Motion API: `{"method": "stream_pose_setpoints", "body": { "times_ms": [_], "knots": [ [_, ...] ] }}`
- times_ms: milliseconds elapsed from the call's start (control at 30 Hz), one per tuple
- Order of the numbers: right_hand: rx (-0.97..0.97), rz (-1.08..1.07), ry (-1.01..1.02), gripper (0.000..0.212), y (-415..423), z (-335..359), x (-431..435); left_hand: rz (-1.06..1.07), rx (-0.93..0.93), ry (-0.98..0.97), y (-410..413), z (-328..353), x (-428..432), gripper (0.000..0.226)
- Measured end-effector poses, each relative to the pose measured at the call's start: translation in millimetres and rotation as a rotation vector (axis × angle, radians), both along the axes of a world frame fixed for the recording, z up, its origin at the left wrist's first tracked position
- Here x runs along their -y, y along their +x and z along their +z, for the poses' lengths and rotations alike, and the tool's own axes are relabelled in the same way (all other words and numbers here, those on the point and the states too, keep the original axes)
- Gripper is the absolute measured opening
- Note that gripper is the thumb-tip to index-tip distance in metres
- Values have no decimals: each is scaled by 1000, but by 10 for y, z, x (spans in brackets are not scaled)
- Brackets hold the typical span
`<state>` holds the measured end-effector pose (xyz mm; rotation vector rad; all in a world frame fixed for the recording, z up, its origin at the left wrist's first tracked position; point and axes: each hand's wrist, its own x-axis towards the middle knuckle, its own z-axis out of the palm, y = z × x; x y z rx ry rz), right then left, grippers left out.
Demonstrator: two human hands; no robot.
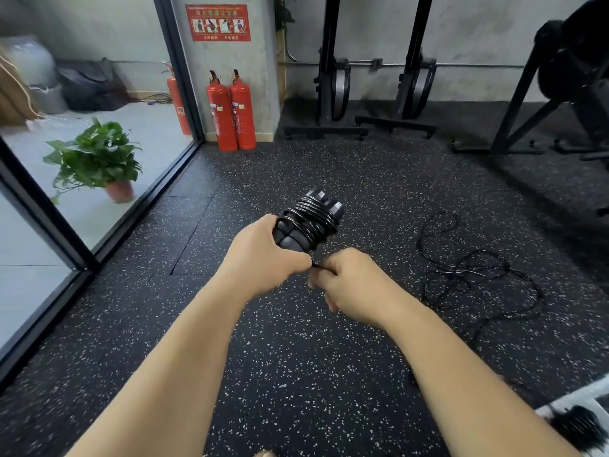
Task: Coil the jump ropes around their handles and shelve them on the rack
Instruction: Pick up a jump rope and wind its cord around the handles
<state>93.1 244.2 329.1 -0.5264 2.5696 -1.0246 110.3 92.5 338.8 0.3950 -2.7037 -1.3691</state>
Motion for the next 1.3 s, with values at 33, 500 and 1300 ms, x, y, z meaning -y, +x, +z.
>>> {"method": "stream_pose_setpoints", "body": {
  "times_ms": [33, 500, 1300],
  "knots": [
    [-13, 5, 14, 30, 10, 17, -3, 10, 1, -16, -3, -2, -2, 32],
    [-647, -67, 164, 59, 133, 457, -166, 62, 107, -491, -25, -23, -111, 27],
    [-17, 4, -221, 58, -314, 173, -587, -717, -184, -565, 197, 75, -393, 29]
  ]
}}
